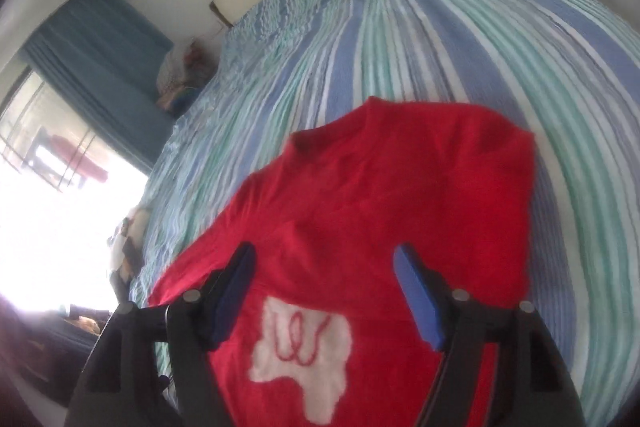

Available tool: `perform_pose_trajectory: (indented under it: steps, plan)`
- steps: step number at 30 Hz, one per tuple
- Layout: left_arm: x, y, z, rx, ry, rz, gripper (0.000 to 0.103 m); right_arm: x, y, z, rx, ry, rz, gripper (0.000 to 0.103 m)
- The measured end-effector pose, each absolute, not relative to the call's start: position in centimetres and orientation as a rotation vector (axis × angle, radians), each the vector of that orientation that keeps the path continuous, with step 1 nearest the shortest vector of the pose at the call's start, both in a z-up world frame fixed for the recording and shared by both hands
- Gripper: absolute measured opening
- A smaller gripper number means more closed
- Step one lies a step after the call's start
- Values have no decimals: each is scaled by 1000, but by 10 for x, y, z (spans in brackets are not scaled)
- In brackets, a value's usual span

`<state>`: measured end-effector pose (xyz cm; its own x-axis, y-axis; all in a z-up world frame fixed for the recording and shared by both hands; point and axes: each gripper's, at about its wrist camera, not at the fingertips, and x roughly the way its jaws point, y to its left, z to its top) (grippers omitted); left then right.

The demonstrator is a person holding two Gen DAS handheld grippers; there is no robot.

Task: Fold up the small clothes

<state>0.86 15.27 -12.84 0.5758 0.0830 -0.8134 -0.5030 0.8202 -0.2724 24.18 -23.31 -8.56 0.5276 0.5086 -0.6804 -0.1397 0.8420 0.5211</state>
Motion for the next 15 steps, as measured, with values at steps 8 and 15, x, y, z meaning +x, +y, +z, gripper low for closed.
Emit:
perform_pose_trajectory:
  steps: [8, 15]
  plan:
    - [14, 141, -134, -452, 929, 364, 101, 250, -284, -132, 258, 1104, 236, 61]
    - [11, 139, -135, -412, 945, 370, 101, 252, -287, -162, 93, 1109, 37, 34]
